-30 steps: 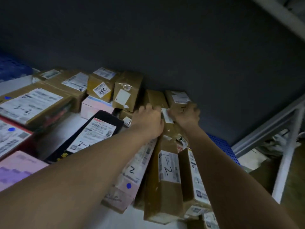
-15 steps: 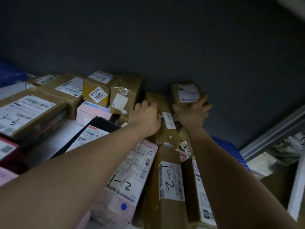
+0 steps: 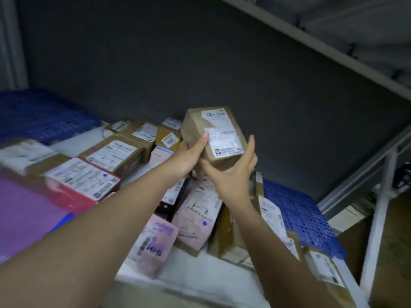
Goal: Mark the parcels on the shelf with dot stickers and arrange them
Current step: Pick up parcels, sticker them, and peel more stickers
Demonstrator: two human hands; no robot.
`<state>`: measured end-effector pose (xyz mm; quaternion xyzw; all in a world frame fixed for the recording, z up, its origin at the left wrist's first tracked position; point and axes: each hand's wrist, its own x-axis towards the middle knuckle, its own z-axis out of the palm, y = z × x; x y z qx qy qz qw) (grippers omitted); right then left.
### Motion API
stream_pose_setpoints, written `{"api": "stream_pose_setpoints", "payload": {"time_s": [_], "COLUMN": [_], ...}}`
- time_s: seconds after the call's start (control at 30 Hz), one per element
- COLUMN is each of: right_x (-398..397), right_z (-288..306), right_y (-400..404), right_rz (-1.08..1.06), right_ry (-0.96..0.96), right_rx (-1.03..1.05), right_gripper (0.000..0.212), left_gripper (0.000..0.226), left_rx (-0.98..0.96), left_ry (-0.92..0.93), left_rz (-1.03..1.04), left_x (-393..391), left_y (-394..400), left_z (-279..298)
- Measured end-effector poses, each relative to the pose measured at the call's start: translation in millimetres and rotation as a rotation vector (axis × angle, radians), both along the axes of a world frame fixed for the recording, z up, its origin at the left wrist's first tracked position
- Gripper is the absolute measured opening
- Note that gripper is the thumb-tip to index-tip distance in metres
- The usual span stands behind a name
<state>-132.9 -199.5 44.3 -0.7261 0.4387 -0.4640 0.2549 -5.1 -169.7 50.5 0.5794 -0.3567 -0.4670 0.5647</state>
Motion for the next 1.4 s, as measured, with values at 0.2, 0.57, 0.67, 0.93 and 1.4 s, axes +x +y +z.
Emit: {"api": "stream_pose_setpoints", "payload": {"time_s": [0.2,0.57,0.67,0.93,1.4], "right_x": [12.9,28.8,30.5,23.7,27.0], "right_z": [-1.0,-14.1,-21.0,-25.5,-32.8], "right_y": [65.1,110.0,118.7,135.8,155.9], "right_rz": [0.211,0.488,0.490,0.232,0.280], "right_ry": [-0.196,-0.405,-0.418,-0.269,0.009], "right_rx": [0.205,0.716,0.693,0.378,-0.109], "right_gripper": [0.115,0.074,0.069,0.090,0.127], "left_gripper": [0.054,0.027,0.020,0.029,0.060], "left_rx": [-0.035,-0.064,-0.073,-0.137,-0.120], "left_ry": [0.073,-0.045,-0.031,-0.132,0.155], "left_rz": [0.094,0.031,0.029,0.180,-0.078], "left_x": [31.6,62.5,64.1,57.4,52.1], "left_y": [76.0,166.2,174.6,176.4,166.8], "left_z": [5.7,3.2,-1.7,-18.1,-32.2]}}
